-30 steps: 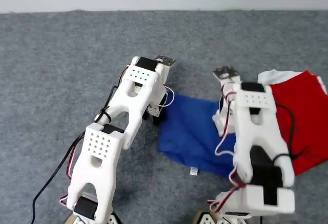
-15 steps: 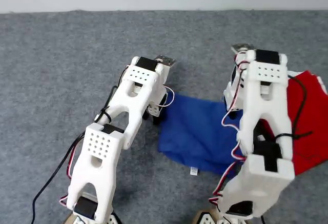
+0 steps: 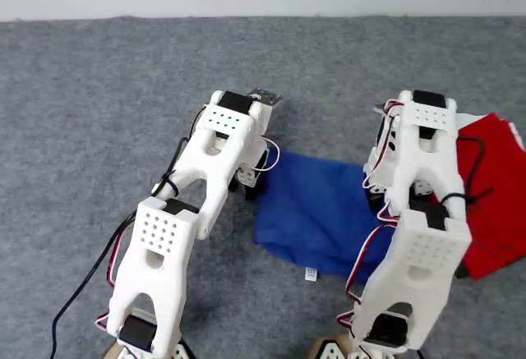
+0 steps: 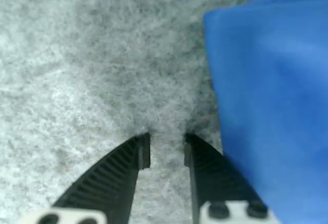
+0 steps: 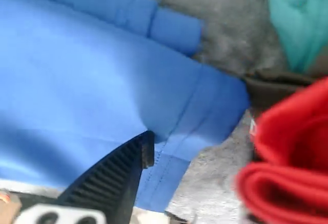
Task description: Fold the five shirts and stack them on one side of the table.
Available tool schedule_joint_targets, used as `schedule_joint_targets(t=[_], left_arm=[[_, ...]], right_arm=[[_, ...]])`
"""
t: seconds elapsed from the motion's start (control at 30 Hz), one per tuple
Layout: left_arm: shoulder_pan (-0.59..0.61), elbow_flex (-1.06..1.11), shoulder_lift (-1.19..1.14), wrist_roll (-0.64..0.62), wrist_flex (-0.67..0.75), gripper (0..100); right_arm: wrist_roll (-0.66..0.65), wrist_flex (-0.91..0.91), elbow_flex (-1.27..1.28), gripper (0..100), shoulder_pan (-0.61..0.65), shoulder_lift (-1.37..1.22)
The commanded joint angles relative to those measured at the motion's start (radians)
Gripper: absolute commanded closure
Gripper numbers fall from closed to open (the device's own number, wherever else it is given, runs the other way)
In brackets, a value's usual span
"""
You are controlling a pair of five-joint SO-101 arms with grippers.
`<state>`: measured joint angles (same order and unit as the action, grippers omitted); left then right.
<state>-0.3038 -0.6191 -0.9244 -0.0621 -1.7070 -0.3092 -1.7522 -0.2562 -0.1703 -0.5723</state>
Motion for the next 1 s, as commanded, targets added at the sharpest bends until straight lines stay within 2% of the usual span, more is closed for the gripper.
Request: schedule_joint_targets(t=[0.0,0.1,0.17,0.43,0.77,0.97], left_arm=[[0.040,0.005,-0.032,-0.006,0.020,90],[0.040,0.005,-0.032,-0.006,0.020,90],[0.040,0.005,-0.032,-0.006,0.020,90],[0.040,0.007,-0.032,-0.006,0.020,90],[0.040,0.007,-0.032,-0.006,0.020,90],[0.040,0.007,-0.032,-0.006,0.020,90]], right_arm=[[-0.077,-0.045,0.002,47.4,-0.013,0.039],[-0.166,-0.044,0.058,38.5,0.021,0.074],[-0.169,-0.042,0.095,36.6,0.061,0.082],[-0.091,-0.039,0.121,36.6,0.214,0.082],[-0.055,0.170,0.232,36.6,0.145,0.031],[0.018,0.174,0.230,39.6,0.300,-0.064]])
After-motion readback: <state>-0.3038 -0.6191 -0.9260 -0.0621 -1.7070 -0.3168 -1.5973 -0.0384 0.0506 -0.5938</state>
